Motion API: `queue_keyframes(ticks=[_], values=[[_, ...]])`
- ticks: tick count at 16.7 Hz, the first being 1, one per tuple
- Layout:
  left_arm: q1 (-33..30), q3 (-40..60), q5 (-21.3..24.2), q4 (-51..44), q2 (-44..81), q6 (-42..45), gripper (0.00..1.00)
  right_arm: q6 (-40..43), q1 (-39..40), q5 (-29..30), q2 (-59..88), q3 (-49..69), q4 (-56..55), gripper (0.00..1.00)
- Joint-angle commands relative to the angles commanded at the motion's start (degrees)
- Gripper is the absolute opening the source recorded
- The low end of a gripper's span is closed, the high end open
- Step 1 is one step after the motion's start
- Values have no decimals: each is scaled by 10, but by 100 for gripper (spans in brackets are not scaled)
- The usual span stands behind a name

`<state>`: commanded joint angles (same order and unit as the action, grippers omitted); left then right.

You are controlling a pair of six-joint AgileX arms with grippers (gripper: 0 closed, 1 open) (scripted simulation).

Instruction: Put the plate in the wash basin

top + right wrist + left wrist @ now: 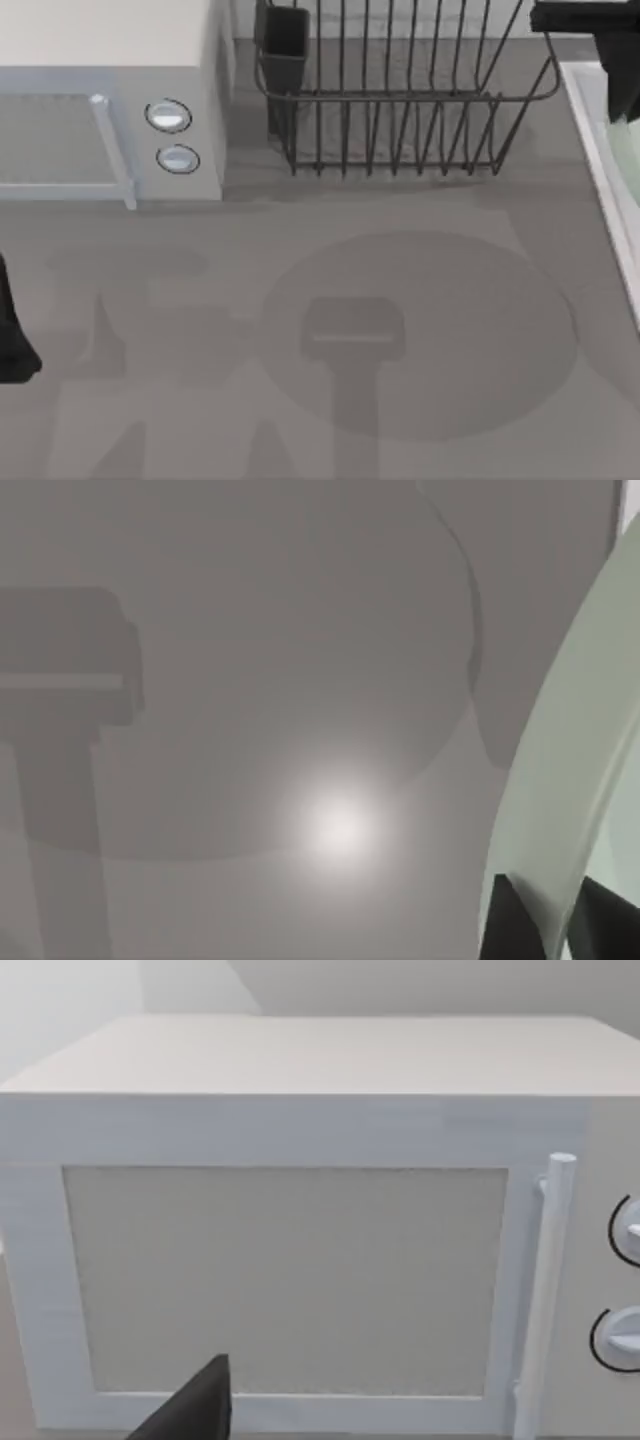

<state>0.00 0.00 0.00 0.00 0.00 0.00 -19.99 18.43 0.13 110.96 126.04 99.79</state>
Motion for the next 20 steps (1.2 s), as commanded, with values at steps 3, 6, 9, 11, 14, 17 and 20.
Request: queue_keyframes(ticks=[3, 6, 9, 11, 14, 17, 20], values=[[0, 0, 0, 0, 0, 0, 100, 0, 0, 0, 0, 1, 1, 0], [0, 0, 0, 0, 0, 0, 100, 5, -2, 0, 10, 8, 0, 0], [0, 0, 0, 0, 0, 0, 100, 38, -36, 1, 68, 65, 6, 0], [0, 0, 0, 0, 0, 0, 100, 72, -70, 1, 136, 130, 10, 0], [0, 0, 0, 0, 0, 0, 100, 132, -130, 2, 270, 243, 13, 0], [0, 0, 0, 0, 0, 0, 100, 190, -188, 3, 380, 340, 12, 0], [0, 0, 0, 0, 0, 0, 100, 227, -226, 4, 436, 395, 10, 0]])
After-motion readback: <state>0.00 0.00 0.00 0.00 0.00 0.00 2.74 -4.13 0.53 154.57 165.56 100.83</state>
